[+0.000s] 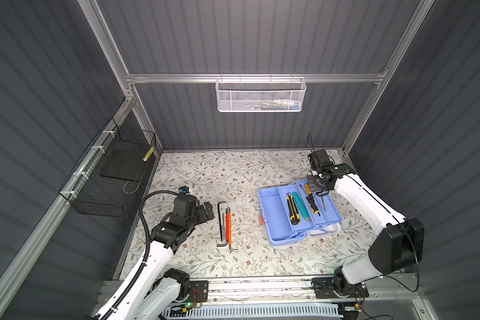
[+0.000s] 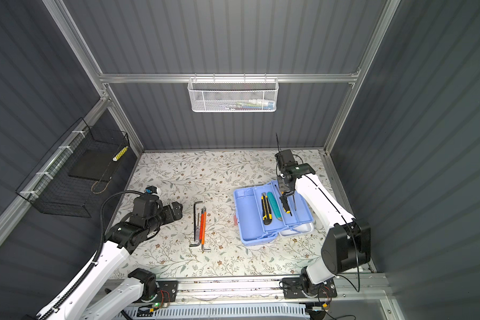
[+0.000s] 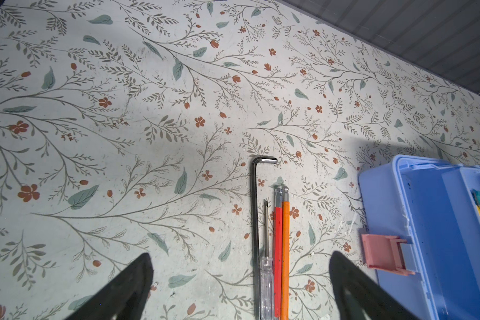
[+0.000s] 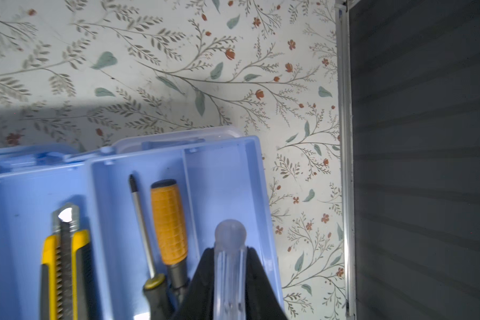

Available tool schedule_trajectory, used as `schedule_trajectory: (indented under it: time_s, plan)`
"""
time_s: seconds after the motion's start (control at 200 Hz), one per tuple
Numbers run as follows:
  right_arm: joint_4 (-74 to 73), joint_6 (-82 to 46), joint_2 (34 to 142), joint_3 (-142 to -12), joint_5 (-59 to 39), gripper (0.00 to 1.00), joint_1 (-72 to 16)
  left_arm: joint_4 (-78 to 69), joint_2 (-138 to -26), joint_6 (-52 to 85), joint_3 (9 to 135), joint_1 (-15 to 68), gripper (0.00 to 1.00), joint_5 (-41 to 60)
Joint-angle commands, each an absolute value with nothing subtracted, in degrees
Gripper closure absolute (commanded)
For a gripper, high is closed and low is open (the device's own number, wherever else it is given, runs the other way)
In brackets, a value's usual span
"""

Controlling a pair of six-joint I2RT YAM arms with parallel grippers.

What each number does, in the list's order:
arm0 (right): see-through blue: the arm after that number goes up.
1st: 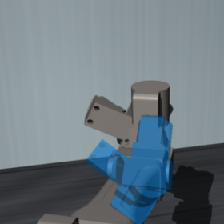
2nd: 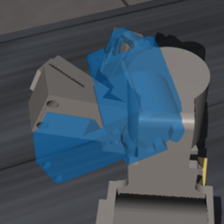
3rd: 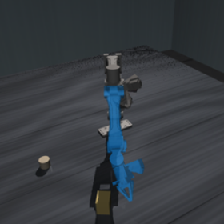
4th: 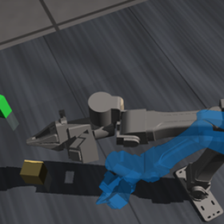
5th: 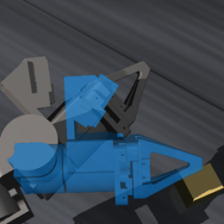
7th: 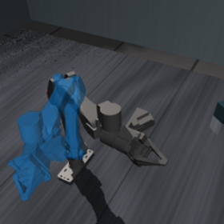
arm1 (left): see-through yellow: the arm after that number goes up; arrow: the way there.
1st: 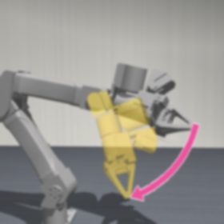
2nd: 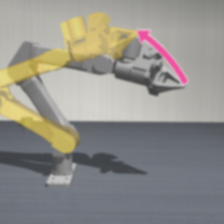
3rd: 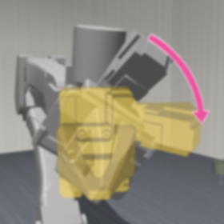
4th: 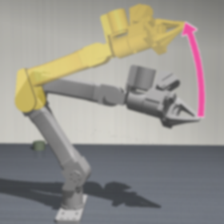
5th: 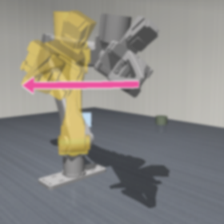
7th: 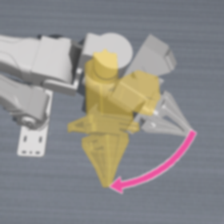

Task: Pack the tool kit
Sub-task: 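Lower the clear screwdriver into the tray compartment and open the right gripper, then move the right gripper back over the red and orange pens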

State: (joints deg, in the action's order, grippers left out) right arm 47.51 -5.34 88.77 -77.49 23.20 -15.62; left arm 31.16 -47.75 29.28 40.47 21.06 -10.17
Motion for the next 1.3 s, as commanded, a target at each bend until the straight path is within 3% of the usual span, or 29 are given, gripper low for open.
schedule_trajectory:
  time_s: [0.0,0.54,0.62,0.791,1.136,1.296]
  plan:
    - [46.30,-2.84,89.92,-76.21,25.89,1.00,-14.31,31.01,-47.48,28.43,39.05,21.27,0.01,-11.25]
    - [38.39,-0.70,92.59,-72.33,16.92,1.00,-11.26,30.65,-49.09,26.73,38.70,21.27,0.01,-12.21]
    - [38.11,-0.87,92.25,-71.66,16.37,0.83,-11.03,30.97,-49.04,26.65,38.83,21.27,0.01,-12.76]
    - [37.96,-2.16,91.06,-70.83,13.97,0.65,-10.63,31.53,-48.96,26.63,39.28,21.27,0.01,-13.44]
    - [43.70,-8.05,83.44,-75.25,7.20,0.52,-11.43,32.87,-48.87,25.81,41.92,21.27,0.00,-15.03]
    - [44.67,-14.06,77.84,-76.15,2.94,0.49,-19.24,32.68,-48.65,25.31,42.21,21.27,0.00,-16.07]
